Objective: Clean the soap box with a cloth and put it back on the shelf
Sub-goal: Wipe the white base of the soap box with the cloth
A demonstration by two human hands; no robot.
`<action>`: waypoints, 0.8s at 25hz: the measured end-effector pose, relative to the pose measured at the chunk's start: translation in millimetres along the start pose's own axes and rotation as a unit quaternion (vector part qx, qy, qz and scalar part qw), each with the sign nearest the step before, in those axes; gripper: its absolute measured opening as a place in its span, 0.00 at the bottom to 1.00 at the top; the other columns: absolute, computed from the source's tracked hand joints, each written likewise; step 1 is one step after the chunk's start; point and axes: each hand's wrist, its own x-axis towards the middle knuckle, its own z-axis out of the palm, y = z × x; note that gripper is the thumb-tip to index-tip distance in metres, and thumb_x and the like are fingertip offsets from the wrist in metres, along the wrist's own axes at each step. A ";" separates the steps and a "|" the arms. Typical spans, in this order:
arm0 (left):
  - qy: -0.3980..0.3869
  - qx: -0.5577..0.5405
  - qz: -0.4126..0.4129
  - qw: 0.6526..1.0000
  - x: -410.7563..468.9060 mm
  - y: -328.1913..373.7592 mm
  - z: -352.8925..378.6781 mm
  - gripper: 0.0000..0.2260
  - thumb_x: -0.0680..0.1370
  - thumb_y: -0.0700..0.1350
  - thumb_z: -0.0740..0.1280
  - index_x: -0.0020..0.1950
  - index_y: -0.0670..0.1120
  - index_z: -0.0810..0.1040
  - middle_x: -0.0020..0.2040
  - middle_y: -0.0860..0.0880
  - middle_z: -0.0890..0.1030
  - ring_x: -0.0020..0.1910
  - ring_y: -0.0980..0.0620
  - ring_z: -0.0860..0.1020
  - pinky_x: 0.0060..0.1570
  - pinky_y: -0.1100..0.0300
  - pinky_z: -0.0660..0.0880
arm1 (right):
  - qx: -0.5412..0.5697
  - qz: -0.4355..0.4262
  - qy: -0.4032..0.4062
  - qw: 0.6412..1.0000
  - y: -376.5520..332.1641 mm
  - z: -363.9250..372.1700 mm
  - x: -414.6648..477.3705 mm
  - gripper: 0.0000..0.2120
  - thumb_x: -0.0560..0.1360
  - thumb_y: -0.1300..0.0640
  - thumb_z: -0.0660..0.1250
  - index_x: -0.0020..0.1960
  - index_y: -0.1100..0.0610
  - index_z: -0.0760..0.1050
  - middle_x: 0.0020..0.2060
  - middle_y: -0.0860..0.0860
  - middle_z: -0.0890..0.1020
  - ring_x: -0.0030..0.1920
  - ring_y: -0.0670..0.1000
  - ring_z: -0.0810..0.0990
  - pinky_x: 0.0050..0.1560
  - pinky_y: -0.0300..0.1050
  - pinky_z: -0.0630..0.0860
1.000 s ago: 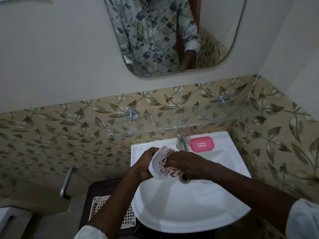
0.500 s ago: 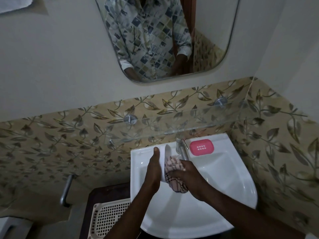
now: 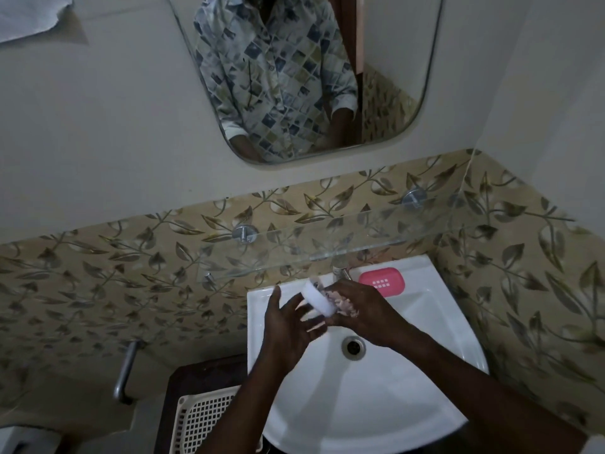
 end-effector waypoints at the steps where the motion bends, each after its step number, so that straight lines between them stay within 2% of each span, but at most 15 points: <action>1: -0.032 -0.038 -0.091 0.995 -1.0 10.2 4.3 0.36 0.77 0.68 0.55 0.66 0.38 0.78 0.65 0.33 0.78 0.60 0.31 0.78 0.64 0.35 0.68 | -0.103 -0.093 -0.024 0.990 4.2 2.7 -2.2 0.20 0.69 0.63 0.76 0.59 0.59 0.79 0.51 0.55 0.82 0.50 0.55 0.81 0.47 0.49 0.79; 3: -0.058 -0.071 -0.173 0.981 -6.8 25.3 20.1 0.39 0.75 0.69 0.58 0.61 0.33 0.79 0.57 0.30 0.80 0.51 0.31 0.82 0.57 0.35 0.74 | -0.227 -0.197 -0.065 0.952 7.4 14.3 -9.2 0.23 0.67 0.68 0.73 0.61 0.61 0.78 0.51 0.59 0.81 0.51 0.62 0.80 0.51 0.51 0.79; 5: -0.019 -0.084 -0.172 0.981 -4.8 24.6 30.9 0.32 0.78 0.64 0.59 0.57 0.34 0.78 0.46 0.34 0.84 0.41 0.36 0.85 0.42 0.43 0.82 | -0.234 -0.201 -0.063 0.949 8.2 22.1 -11.8 0.24 0.67 0.67 0.73 0.62 0.59 0.78 0.52 0.57 0.81 0.54 0.60 0.80 0.63 0.45 0.72; 6: -0.006 -0.097 -0.159 0.982 -3.3 21.2 34.3 0.29 0.79 0.62 0.60 0.57 0.35 0.77 0.42 0.35 0.84 0.38 0.38 0.85 0.38 0.45 0.83 | -0.216 -0.191 -0.057 0.956 7.9 23.9 -10.4 0.21 0.68 0.66 0.74 0.60 0.59 0.78 0.51 0.56 0.82 0.54 0.58 0.80 0.66 0.37 0.67; 8: 0.039 -0.077 -0.105 0.991 -0.8 10.6 36.3 0.26 0.81 0.60 0.60 0.60 0.36 0.76 0.42 0.37 0.84 0.39 0.39 0.84 0.38 0.48 0.82 | -0.171 -0.125 -0.055 0.976 4.2 25.1 -6.5 0.17 0.69 0.60 0.77 0.56 0.57 0.80 0.49 0.53 0.83 0.50 0.53 0.80 0.59 0.29 0.65; 10: 0.089 0.011 -0.036 0.995 1.5 -2.8 31.6 0.27 0.80 0.60 0.61 0.63 0.37 0.77 0.49 0.36 0.85 0.47 0.39 0.85 0.44 0.48 0.82 | -0.077 0.006 -0.075 0.994 -0.4 24.5 -2.3 0.14 0.70 0.55 0.76 0.53 0.55 0.79 0.46 0.50 0.84 0.46 0.49 0.81 0.48 0.36 0.73; 11: 0.096 0.054 0.022 0.994 3.2 -9.9 30.0 0.28 0.80 0.61 0.60 0.65 0.38 0.77 0.51 0.38 0.85 0.49 0.40 0.85 0.45 0.50 0.82 | 0.020 0.077 -0.072 0.994 -1.3 25.8 -0.6 0.12 0.70 0.55 0.76 0.51 0.56 0.80 0.45 0.50 0.85 0.44 0.48 0.82 0.44 0.39 0.76; 12: 0.092 0.094 0.097 0.987 5.1 -15.9 29.7 0.28 0.80 0.62 0.60 0.67 0.40 0.76 0.53 0.41 0.86 0.51 0.42 0.85 0.44 0.52 0.82 | 0.137 0.140 -0.047 0.980 -2.9 27.1 0.7 0.11 0.71 0.56 0.75 0.51 0.57 0.80 0.44 0.51 0.86 0.42 0.49 0.83 0.42 0.41 0.78; 13: 0.067 0.132 0.181 0.972 6.7 -19.4 28.1 0.27 0.81 0.62 0.58 0.71 0.44 0.73 0.57 0.44 0.85 0.55 0.45 0.83 0.47 0.55 0.82 | 0.260 0.196 -0.008 0.946 -5.2 26.7 3.8 0.10 0.72 0.59 0.74 0.52 0.60 0.80 0.44 0.55 0.86 0.42 0.51 0.84 0.41 0.43 0.80; 14: 0.021 0.169 0.256 0.951 8.0 -21.9 24.7 0.26 0.82 0.61 0.57 0.74 0.48 0.69 0.64 0.46 0.81 0.62 0.47 0.80 0.53 0.56 0.80 | 0.381 0.238 0.030 0.893 -7.5 25.1 7.9 0.11 0.74 0.60 0.72 0.54 0.62 0.80 0.45 0.58 0.86 0.43 0.55 0.84 0.41 0.46 0.81; 15: -0.031 0.205 0.297 0.932 7.9 -23.8 21.5 0.25 0.82 0.60 0.56 0.77 0.52 0.63 0.71 0.48 0.75 0.68 0.48 0.75 0.61 0.54 0.77 | 0.471 0.264 0.061 0.839 -9.0 21.6 12.2 0.12 0.74 0.61 0.71 0.57 0.63 0.79 0.47 0.60 0.85 0.44 0.57 0.84 0.42 0.48 0.82; 16: -0.075 0.246 0.313 0.914 8.9 -24.7 16.0 0.27 0.82 0.60 0.56 0.79 0.53 0.58 0.76 0.49 0.69 0.73 0.48 0.70 0.66 0.51 0.73 | 0.513 0.276 0.075 0.809 -10.5 17.2 16.3 0.13 0.74 0.61 0.71 0.57 0.63 0.80 0.47 0.61 0.85 0.45 0.58 0.84 0.45 0.50 0.82; 17: -0.103 0.297 0.325 0.892 11.5 -27.3 7.7 0.28 0.82 0.60 0.55 0.81 0.54 0.54 0.78 0.51 0.64 0.76 0.49 0.65 0.71 0.49 0.69 | 0.499 0.278 0.073 0.818 -12.1 12.7 20.8 0.12 0.73 0.61 0.72 0.56 0.62 0.81 0.46 0.60 0.85 0.45 0.58 0.84 0.46 0.51 0.81; 19: -0.117 0.390 0.336 0.849 10.6 -35.7 -8.8 0.30 0.82 0.60 0.56 0.81 0.56 0.49 0.80 0.56 0.59 0.78 0.52 0.59 0.75 0.50 0.63 | 0.326 0.248 0.053 0.910 -15.9 10.9 24.9 0.08 0.69 0.63 0.75 0.48 0.58 0.83 0.42 0.56 0.86 0.42 0.54 0.84 0.43 0.48 0.81; 20: -0.127 0.384 0.325 0.855 7.7 -40.3 -14.6 0.30 0.82 0.59 0.58 0.81 0.58 0.49 0.79 0.58 0.59 0.78 0.54 0.60 0.74 0.51 0.63 | 0.228 0.223 0.050 0.946 -16.6 13.2 23.7 0.07 0.67 0.62 0.75 0.45 0.57 0.82 0.39 0.54 0.86 0.39 0.52 0.84 0.41 0.48 0.81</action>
